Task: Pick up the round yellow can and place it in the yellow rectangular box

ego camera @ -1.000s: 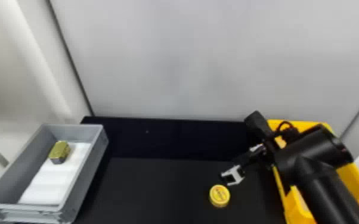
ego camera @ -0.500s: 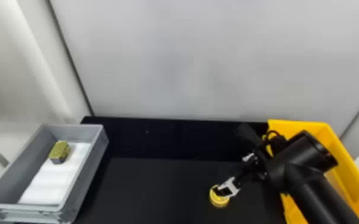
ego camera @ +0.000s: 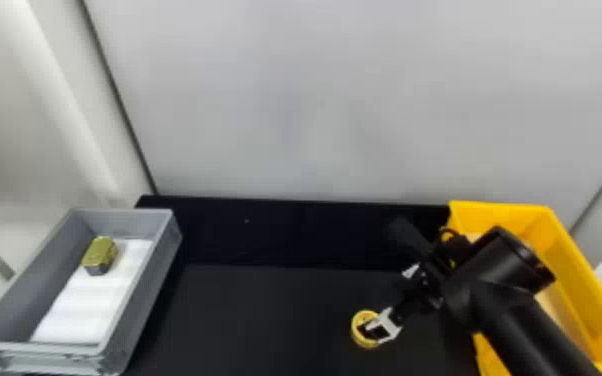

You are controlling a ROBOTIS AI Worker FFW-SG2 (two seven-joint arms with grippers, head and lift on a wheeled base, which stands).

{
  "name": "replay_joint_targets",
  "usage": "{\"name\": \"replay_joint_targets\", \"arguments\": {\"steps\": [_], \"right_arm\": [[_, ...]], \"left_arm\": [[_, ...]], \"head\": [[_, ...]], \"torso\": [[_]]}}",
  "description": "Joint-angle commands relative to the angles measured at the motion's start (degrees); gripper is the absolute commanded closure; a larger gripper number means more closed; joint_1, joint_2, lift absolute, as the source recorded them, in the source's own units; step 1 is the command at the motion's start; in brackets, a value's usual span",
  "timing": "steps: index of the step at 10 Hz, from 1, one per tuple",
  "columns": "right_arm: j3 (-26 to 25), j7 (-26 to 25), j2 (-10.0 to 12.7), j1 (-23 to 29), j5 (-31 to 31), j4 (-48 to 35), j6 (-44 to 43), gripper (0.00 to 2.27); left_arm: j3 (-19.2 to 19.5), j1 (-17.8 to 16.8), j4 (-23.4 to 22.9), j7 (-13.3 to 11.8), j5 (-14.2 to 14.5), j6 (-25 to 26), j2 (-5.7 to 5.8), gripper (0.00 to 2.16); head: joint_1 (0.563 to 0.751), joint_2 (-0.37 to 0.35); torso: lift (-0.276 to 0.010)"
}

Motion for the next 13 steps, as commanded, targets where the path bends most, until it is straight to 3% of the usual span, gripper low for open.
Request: {"name": "replay_joint_targets", "arguments": {"steps": [1,8,13], "right_arm": [[-0.2,-0.1,0.2,-0.1,-0.4,2.0,-1.1,0.12],[1.0,-1.9,0.7,-1.4,-1.7,6.9,-4.1,0.12],[1.4,-4.3,1.7,-2.0,-2.5,11.1,-6.1,0.12]], "left_arm": [[-0.3,-0.3,0.2,0.1,0.0,-0.2,-0.24,0.27],[-1.0,-1.1,0.9,0.2,0.0,-1.6,-1.12,0.27],[-1.0,-1.1,1.0,0.2,-0.1,-1.8,-1.12,0.27]], "head": [[0.663,0.054],[0.663,0.054],[0.663,0.054]], "torso": [[-0.01],[-0.01],[-0.01]]}}
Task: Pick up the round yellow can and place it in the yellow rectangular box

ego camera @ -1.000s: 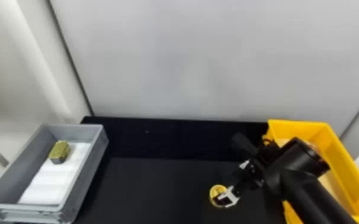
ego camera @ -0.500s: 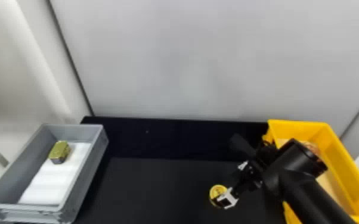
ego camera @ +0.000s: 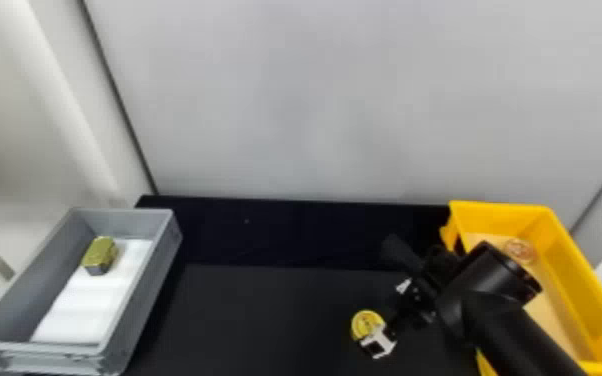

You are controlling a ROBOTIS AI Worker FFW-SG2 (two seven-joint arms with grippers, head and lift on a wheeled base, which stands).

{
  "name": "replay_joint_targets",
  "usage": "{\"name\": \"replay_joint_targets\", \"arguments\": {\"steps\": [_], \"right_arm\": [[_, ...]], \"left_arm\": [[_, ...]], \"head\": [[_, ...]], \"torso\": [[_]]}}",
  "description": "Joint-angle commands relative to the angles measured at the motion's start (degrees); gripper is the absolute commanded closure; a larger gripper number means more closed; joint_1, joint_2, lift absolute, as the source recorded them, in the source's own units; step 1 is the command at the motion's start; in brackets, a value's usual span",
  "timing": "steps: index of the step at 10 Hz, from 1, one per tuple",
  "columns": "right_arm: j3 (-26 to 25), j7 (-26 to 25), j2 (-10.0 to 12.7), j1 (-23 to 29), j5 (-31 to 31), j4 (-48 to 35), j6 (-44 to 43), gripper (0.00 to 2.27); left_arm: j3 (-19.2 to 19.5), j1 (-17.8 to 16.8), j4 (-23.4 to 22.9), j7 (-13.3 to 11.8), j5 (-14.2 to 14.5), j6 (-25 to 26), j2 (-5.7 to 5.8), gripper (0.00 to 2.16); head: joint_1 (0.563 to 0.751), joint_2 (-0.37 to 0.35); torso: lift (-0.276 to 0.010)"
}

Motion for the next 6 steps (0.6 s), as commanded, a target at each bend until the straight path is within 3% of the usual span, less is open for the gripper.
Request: {"name": "replay_joint_targets", "arguments": {"steps": [1,3,4,5,6], "right_arm": [[0.2,-0.6,0.1,-0.2,-0.3,1.1,-0.7,0.12],[0.7,-0.7,-0.1,-0.5,-0.3,0.9,-0.4,0.21],[1.8,-1.0,-0.3,-0.5,-0.3,0.2,0.6,0.57],[2.4,-1.2,-0.6,-0.5,-0.3,-0.5,1.1,0.75],[2.5,-1.1,-0.6,-0.5,-0.3,-0.7,1.3,0.75]], "left_arm": [[0.0,0.0,0.0,0.0,0.0,0.0,0.05,0.27],[0.0,0.0,0.0,0.1,0.0,0.0,0.05,0.27],[-0.1,0.0,0.0,0.0,0.0,0.0,0.05,0.27],[-0.1,0.0,0.0,0.0,0.0,0.0,0.05,0.27],[-0.2,0.0,0.0,0.0,0.0,0.0,0.05,0.27]], "head": [[0.663,0.054],[0.663,0.054],[0.663,0.054],[0.663,0.054],[0.663,0.054]], "torso": [[-0.01],[-0.01],[-0.01],[-0.01],[-0.01]]}}
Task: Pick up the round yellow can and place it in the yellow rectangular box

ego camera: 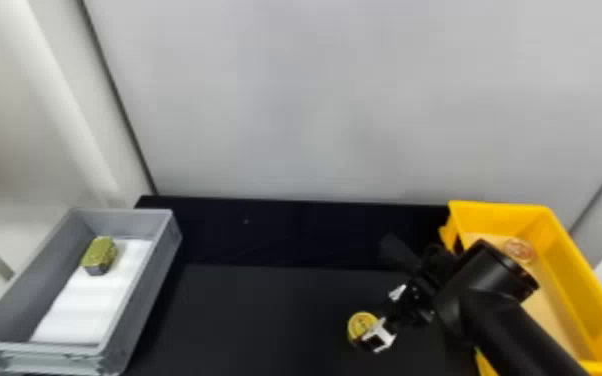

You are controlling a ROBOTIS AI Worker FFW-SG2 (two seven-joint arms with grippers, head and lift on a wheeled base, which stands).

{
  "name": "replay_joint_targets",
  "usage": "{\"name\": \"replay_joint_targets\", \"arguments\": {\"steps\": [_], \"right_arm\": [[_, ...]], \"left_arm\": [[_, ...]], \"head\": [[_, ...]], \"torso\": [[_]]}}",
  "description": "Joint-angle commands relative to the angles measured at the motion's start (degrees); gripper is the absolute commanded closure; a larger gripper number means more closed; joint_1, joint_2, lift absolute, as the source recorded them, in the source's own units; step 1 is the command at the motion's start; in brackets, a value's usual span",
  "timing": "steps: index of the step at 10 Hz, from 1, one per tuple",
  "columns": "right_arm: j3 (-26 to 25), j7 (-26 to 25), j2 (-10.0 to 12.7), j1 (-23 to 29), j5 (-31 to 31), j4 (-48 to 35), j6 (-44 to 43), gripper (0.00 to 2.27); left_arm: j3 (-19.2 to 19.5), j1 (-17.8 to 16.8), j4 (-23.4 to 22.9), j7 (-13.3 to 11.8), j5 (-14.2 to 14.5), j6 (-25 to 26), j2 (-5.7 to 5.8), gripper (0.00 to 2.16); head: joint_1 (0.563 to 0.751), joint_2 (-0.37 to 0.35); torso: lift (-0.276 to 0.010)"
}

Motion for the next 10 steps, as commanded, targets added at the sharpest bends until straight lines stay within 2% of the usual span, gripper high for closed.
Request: {"name": "replay_joint_targets", "arguments": {"steps": [1,5,7,10], "right_arm": [[0.5,0.3,-0.3,0.1,0.0,-0.7,0.6,0.75],[0.4,1.9,-0.3,0.4,0.5,-2.1,1.5,0.75],[-1.7,4.1,-1.3,2.4,3.0,-9.5,5.1,0.75],[-5.3,9.1,-5.4,4.0,8.8,-24.2,11.7,0.75]], "left_arm": [[0.0,0.0,0.0,0.0,0.0,0.0,0.0,0.27],[-0.3,0.0,-0.1,0.0,0.0,0.3,0.0,0.27],[-0.4,0.0,-0.4,0.0,0.1,0.9,0.44,0.27],[-0.4,0.3,-1.3,-0.1,0.2,2.6,1.76,0.27]], "head": [[0.663,0.054],[0.663,0.054],[0.663,0.054],[0.663,0.054]], "torso": [[-0.01],[-0.01],[-0.01],[-0.01]]}}
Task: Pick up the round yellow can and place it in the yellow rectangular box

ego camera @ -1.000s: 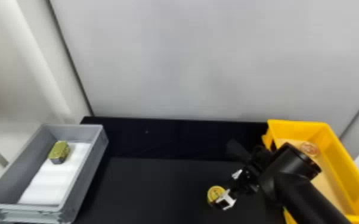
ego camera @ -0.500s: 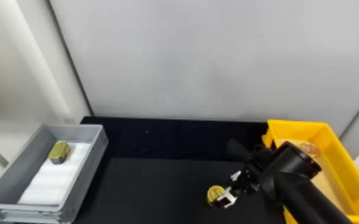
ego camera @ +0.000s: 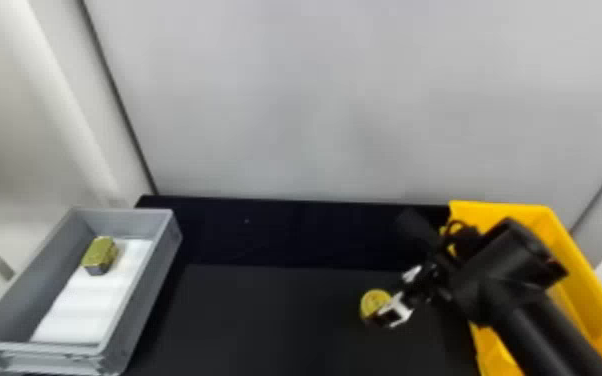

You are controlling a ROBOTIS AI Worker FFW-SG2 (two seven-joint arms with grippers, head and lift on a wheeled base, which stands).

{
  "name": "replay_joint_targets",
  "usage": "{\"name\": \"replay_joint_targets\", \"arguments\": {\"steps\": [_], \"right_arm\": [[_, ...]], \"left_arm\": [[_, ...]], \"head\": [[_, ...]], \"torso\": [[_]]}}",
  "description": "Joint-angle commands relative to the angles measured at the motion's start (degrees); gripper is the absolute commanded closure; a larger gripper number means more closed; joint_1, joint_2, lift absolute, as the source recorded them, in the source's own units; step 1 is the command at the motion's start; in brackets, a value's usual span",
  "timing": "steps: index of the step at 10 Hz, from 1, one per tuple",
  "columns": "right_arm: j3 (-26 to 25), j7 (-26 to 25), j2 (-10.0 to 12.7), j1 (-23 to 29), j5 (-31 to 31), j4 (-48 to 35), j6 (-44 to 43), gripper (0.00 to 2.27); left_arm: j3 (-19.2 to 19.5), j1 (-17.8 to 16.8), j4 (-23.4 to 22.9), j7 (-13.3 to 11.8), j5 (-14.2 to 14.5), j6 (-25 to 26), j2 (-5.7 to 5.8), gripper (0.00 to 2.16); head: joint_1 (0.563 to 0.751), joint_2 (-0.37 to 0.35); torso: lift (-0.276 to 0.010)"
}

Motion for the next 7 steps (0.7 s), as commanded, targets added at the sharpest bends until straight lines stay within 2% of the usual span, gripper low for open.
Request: {"name": "replay_joint_targets", "arguments": {"steps": [1,3,4,7], "right_arm": [[-3.5,1.8,-3.3,0.1,3.4,-9.8,4.1,0.75],[-8.1,1.9,-5.3,-1.9,4.6,-12.6,5.0,0.75],[-10.1,1.8,-6.6,-2.5,5.2,-12.7,5.1,0.75],[-13.7,1.9,-11.4,-2.7,6.4,-12.8,5.9,0.75]], "left_arm": [[-0.1,0.2,-0.6,-0.1,0.0,1.5,1.16,0.27],[-0.3,0.2,-1.3,-0.3,0.0,3.0,2.3,0.27],[-0.3,0.0,-1.4,-0.4,0.0,3.1,2.48,0.27],[-1.0,-0.3,-1.9,-0.7,0.0,5.0,3.71,0.27]], "head": [[0.663,0.054],[0.663,0.054],[0.663,0.054],[0.663,0.054]], "torso": [[-0.01],[-0.01],[-0.01],[-0.01]]}}
